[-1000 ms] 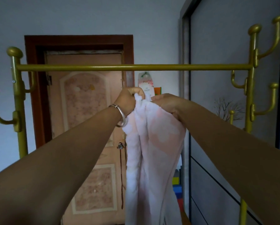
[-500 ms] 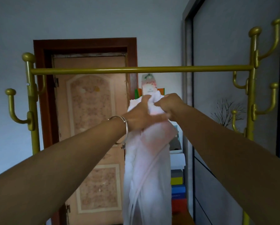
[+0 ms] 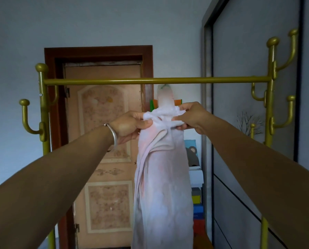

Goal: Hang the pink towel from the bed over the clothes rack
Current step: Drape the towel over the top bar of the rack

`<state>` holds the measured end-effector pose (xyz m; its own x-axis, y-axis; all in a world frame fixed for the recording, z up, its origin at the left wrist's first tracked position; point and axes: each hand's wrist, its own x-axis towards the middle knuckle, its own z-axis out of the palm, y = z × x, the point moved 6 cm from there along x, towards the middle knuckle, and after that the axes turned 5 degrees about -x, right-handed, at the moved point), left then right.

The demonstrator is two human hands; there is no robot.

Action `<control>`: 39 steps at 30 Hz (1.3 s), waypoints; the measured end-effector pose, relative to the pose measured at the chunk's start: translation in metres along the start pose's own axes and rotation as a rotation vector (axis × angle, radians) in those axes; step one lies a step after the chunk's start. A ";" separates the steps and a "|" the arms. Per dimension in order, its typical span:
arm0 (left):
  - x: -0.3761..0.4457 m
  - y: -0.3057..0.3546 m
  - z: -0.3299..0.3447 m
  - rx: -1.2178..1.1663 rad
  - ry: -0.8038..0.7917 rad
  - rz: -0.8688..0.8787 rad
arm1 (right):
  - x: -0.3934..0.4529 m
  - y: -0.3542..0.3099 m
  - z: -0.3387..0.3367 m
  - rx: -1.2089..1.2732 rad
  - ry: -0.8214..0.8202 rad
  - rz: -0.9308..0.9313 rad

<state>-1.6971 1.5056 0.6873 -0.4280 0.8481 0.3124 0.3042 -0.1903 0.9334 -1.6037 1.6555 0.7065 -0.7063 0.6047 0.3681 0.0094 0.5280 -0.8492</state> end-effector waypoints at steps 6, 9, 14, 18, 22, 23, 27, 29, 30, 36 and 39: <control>-0.014 0.004 0.004 0.059 0.157 0.009 | -0.008 -0.011 -0.003 -0.107 -0.001 -0.088; -0.006 0.003 0.031 0.261 0.089 -0.007 | -0.018 -0.025 0.018 -0.145 -0.104 -0.188; 0.003 0.012 0.022 0.583 0.270 0.036 | -0.025 -0.022 0.010 -0.081 -0.180 -0.215; 0.007 0.026 0.023 0.520 0.323 0.143 | -0.033 -0.019 0.015 -0.187 -0.400 -0.101; 0.004 0.043 0.030 0.604 0.344 0.214 | -0.043 -0.009 0.014 -0.584 -0.362 -0.038; 0.002 0.047 0.031 0.652 0.331 0.214 | -0.041 -0.010 0.009 -0.594 -0.308 -0.029; -0.007 0.056 0.021 0.612 0.230 0.115 | -0.039 -0.018 -0.010 -0.638 -0.211 0.035; -0.014 0.065 0.015 0.694 0.217 0.083 | -0.037 -0.020 -0.022 -0.529 -0.146 0.066; -0.015 0.072 0.012 0.822 0.232 0.096 | -0.034 -0.019 -0.028 -0.474 -0.117 0.074; -0.014 0.096 0.002 1.469 0.266 0.073 | -0.033 -0.025 -0.040 -0.411 0.002 0.116; -0.018 0.106 -0.005 1.634 0.388 0.144 | -0.036 -0.033 -0.049 -0.547 0.165 0.095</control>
<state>-1.6617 1.4675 0.7813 -0.4135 0.6603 0.6269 0.7516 0.6362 -0.1744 -1.5434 1.6455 0.7401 -0.5649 0.7263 0.3917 0.4626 0.6718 -0.5785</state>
